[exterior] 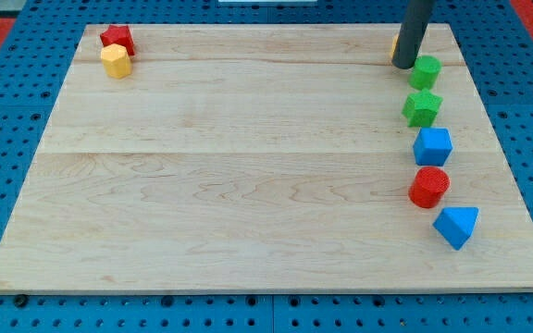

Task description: Push the yellow hexagon up a bit

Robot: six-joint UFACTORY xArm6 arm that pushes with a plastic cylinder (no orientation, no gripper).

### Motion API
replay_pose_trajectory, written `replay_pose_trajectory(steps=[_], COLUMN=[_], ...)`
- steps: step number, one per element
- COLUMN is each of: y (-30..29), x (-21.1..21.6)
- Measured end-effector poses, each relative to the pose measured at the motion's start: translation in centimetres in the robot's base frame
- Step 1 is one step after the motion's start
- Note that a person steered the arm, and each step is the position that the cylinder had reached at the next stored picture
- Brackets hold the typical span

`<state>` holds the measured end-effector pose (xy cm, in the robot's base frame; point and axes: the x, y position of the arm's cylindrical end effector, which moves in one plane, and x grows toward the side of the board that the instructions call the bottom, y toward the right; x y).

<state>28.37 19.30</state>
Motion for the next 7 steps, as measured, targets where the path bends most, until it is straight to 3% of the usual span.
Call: replay_pose_trajectory(steps=[3,6,7], y=[-2.8,-21.7,-31.6], x=[-0.4,6.9,7.3])
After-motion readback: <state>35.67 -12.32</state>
